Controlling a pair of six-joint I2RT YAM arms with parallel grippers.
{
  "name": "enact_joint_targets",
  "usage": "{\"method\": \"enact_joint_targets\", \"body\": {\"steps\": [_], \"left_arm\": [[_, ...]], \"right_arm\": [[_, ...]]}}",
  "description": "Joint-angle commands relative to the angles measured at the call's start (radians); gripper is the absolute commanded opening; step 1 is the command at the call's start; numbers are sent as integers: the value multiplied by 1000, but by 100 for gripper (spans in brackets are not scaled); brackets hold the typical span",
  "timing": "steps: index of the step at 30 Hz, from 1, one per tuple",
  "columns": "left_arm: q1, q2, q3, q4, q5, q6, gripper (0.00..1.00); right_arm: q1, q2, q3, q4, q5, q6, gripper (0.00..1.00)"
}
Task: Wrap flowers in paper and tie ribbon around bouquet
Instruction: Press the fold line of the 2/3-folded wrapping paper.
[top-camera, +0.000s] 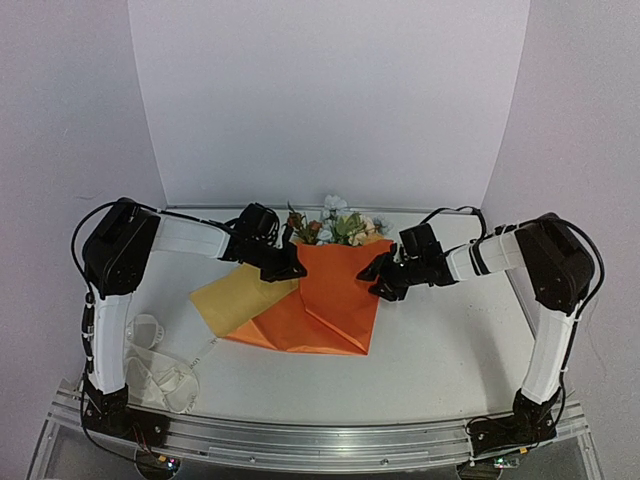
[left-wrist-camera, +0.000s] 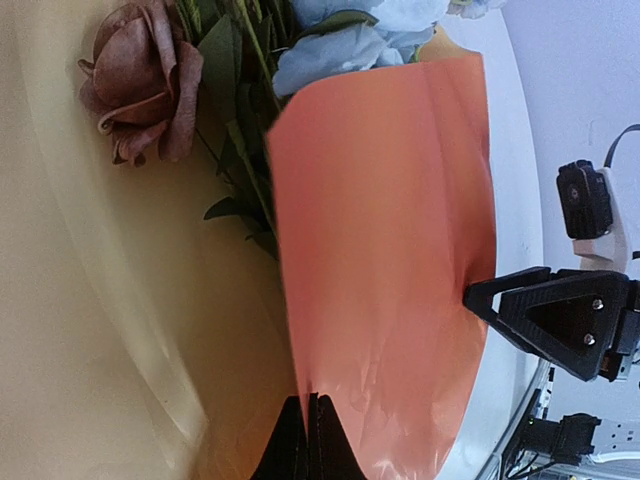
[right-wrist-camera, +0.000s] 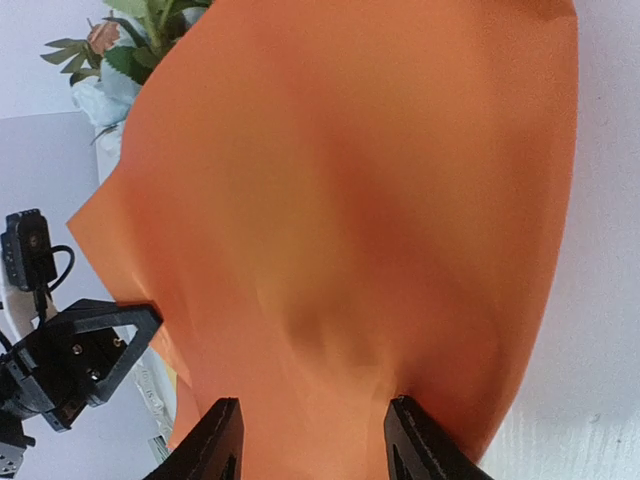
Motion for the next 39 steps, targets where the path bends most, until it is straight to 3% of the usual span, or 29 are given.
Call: {"method": "enact_joint_targets", "body": {"steps": [1, 9, 15, 22, 32, 39], "left_arm": [[-2, 22, 51, 8, -4, 21, 0], [-2, 26, 45, 3, -5, 18, 0], [-3, 16, 29, 10, -12, 17, 0], [-16, 26, 39, 12, -7, 18, 0], [-20, 33, 38, 9, -24, 8, 0], [-20, 42, 38, 11, -33, 2, 0]], "right_arm": [[-21, -3, 7, 11, -16, -37, 51], [-64, 32, 73, -119, -13, -140, 52], [-63, -66, 62, -163, 17, -200, 58], [-45, -106, 88, -258, -1, -234, 57], [7, -89, -10, -129, -50, -139, 42], [26, -49, -114, 0, -68, -86, 40]]}}
